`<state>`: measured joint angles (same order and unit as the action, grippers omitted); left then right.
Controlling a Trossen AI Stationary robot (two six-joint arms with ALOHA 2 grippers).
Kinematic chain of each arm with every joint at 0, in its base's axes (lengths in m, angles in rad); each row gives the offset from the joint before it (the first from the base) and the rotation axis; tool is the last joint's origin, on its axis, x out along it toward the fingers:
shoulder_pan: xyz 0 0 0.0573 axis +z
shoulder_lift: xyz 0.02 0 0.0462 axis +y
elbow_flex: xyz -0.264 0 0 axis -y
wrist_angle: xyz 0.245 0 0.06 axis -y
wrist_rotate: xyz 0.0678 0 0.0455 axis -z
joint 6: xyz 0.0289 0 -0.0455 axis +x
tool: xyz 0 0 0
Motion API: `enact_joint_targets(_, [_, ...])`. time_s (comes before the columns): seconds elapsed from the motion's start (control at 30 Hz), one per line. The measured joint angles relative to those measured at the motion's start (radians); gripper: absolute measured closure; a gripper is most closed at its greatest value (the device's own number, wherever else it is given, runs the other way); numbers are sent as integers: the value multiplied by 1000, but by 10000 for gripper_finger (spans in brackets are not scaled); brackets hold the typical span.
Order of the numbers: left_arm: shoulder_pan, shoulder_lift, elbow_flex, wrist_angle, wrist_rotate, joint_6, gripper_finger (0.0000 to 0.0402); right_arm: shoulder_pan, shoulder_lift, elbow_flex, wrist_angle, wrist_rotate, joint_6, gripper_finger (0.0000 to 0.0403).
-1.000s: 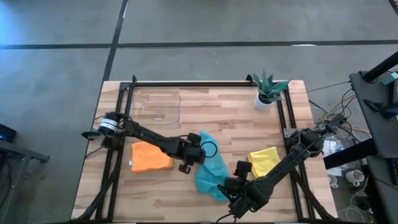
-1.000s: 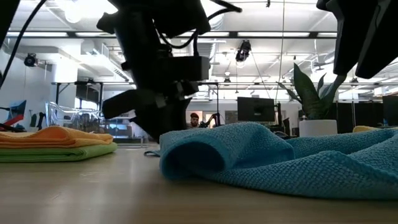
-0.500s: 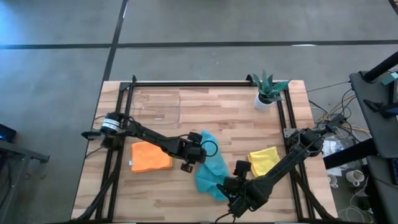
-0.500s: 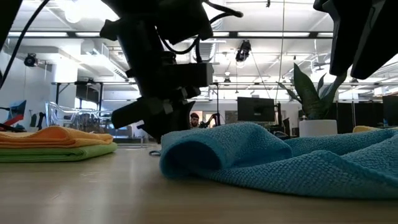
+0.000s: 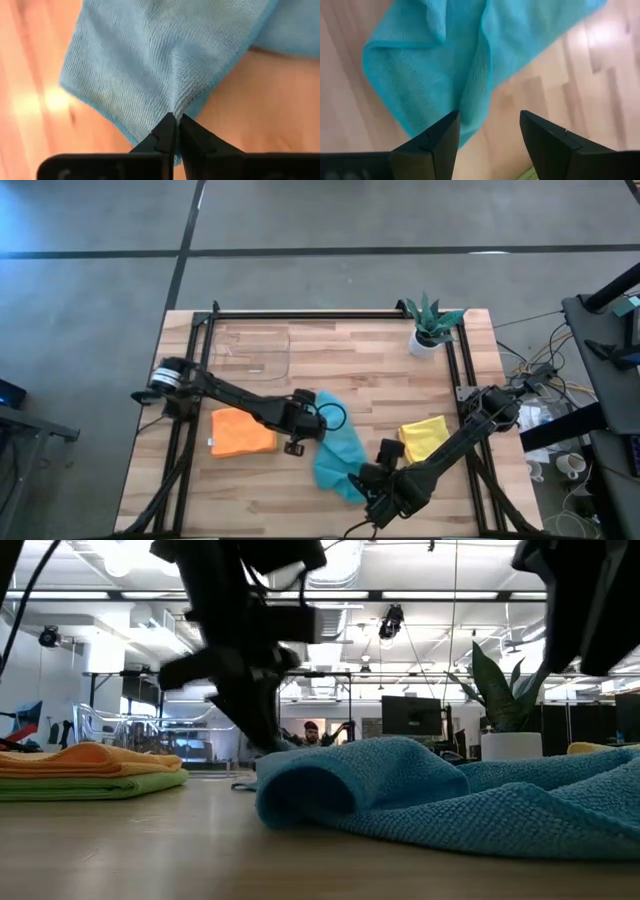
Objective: Fold microfiber towels
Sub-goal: Fold the blue microfiber cloth
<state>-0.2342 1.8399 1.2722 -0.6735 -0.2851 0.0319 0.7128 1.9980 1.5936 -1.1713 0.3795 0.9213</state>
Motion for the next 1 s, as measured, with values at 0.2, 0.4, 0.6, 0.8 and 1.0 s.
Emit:
enact_joint_targets(0.2, [-46,-117,-14,-118,2,-123,400,5,0,-28,3,-71,133,199])
enact_joint_targets(0.4, [-114,-188,-19,-91,2,-139,400,15,-22,-132,52,-106,225,199])
enact_joint_targets(0.6, [-153,-191,-19,-79,2,-140,400,7,-127,-298,213,-128,271,213])
enact_joint_targets(0.8, [-166,-190,-28,-76,2,-175,400,-44,-238,-506,518,-192,334,236])
enact_joint_targets(1.0, [-167,-190,-36,-68,-3,-183,400,-76,-218,-582,615,-278,359,244])
